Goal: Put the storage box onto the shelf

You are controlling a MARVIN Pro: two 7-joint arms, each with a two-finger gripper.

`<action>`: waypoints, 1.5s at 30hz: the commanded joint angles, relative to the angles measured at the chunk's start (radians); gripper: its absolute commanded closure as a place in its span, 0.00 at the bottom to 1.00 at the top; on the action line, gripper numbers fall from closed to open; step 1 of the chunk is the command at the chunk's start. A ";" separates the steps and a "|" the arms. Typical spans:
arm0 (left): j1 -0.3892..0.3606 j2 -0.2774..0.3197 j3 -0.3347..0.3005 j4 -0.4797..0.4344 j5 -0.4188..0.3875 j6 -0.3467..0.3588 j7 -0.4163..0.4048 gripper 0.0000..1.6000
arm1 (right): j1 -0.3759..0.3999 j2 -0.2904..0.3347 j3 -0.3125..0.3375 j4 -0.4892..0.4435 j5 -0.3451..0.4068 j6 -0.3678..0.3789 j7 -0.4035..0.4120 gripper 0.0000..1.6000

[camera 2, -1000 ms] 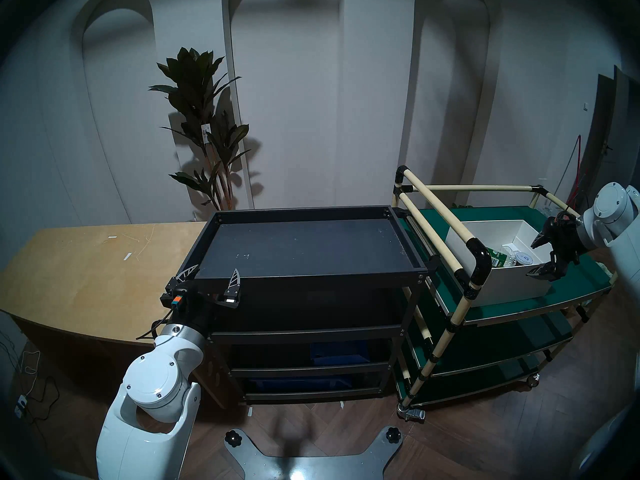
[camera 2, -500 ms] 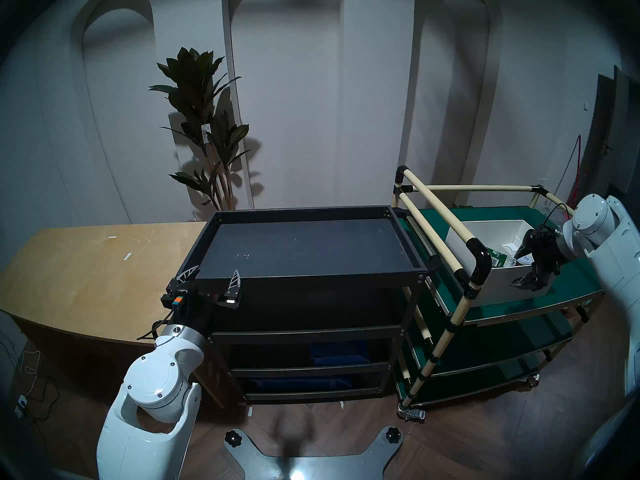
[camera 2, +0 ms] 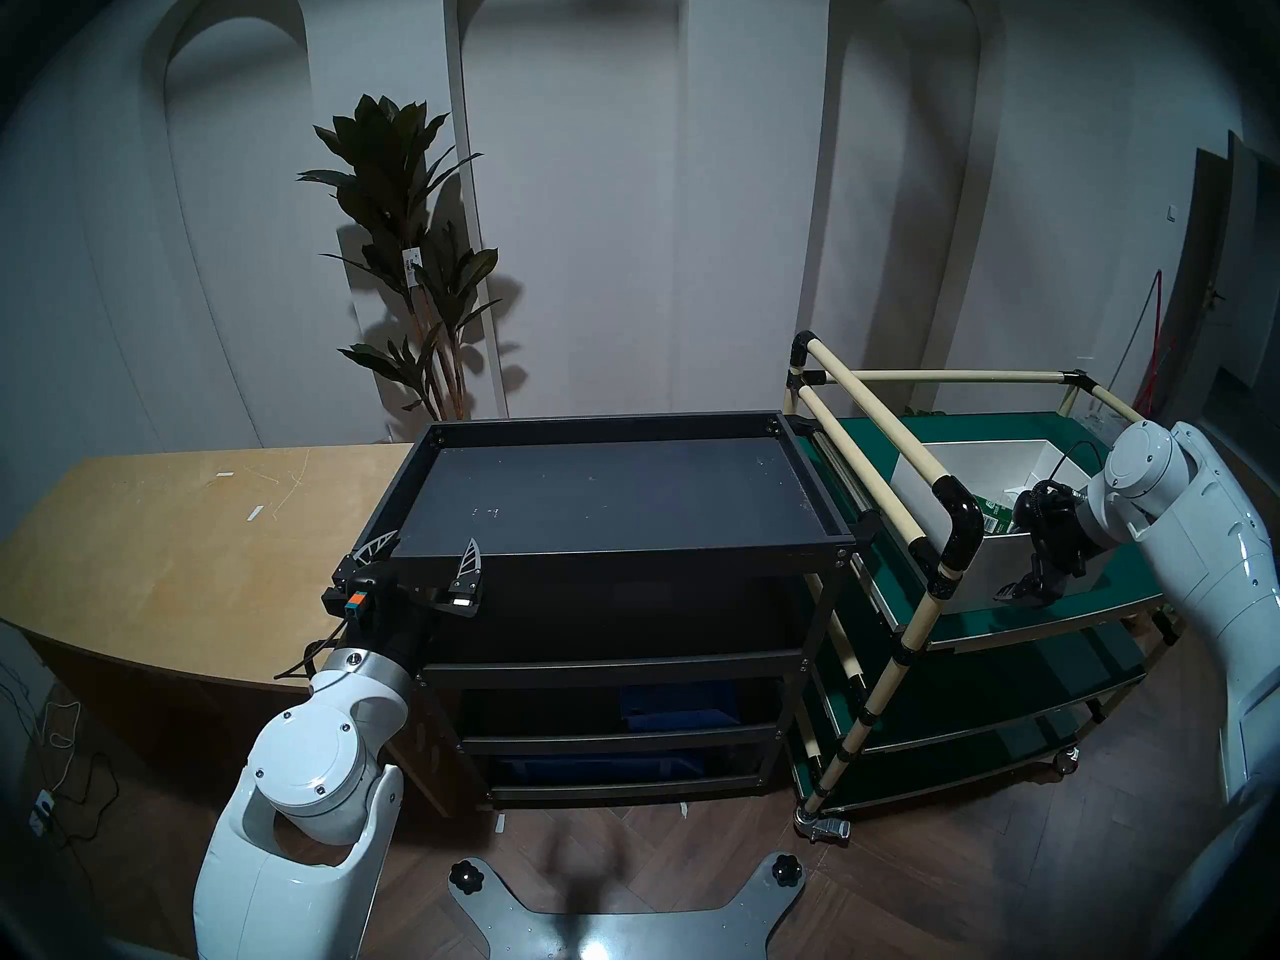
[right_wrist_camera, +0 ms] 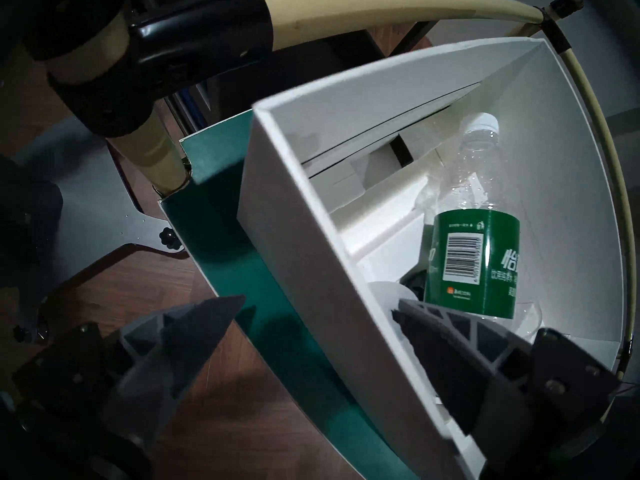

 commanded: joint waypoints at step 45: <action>-0.017 0.003 0.004 -0.018 -0.001 -0.005 0.006 0.00 | 0.386 -0.077 -0.145 0.269 -0.191 -0.079 0.074 1.00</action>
